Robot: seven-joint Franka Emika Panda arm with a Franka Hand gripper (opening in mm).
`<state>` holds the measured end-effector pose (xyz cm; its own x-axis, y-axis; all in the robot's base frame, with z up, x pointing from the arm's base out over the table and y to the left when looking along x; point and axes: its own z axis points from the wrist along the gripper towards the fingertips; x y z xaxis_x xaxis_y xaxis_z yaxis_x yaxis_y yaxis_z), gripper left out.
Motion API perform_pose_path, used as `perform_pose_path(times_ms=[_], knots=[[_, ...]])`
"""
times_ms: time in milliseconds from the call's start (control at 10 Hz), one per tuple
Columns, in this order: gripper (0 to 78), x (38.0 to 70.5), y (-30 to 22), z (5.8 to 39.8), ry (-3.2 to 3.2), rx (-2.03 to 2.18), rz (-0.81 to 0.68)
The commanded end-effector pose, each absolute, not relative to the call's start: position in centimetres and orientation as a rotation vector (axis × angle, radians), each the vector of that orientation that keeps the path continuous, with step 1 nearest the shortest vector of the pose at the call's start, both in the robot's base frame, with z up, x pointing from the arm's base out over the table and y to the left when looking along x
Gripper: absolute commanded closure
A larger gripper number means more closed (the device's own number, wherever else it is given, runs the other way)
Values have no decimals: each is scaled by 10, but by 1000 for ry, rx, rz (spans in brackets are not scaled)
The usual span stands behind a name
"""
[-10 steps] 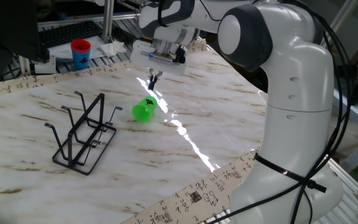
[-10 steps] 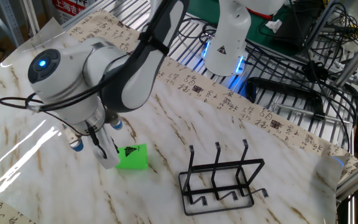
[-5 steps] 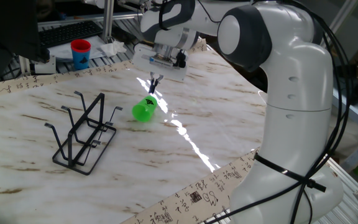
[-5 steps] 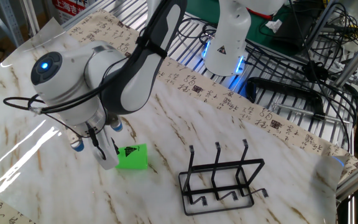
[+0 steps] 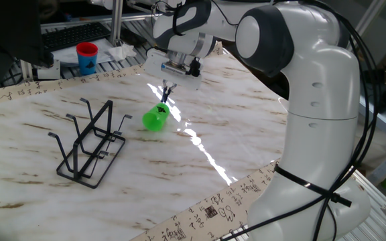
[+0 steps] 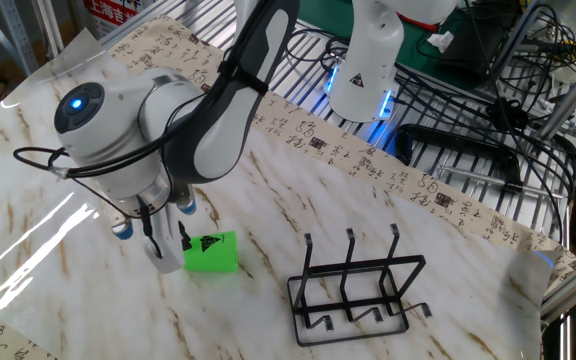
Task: Put the cup on the cup rack
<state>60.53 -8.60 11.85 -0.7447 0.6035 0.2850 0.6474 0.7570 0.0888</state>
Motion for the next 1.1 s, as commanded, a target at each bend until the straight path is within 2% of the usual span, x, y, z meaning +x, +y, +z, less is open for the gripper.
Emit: perform_pose_path(times_ms=[100,1100], knots=[[776,606,-87,119,-2698,-1040,-260],[776,606,-87,119,-2642,-1126,-232]])
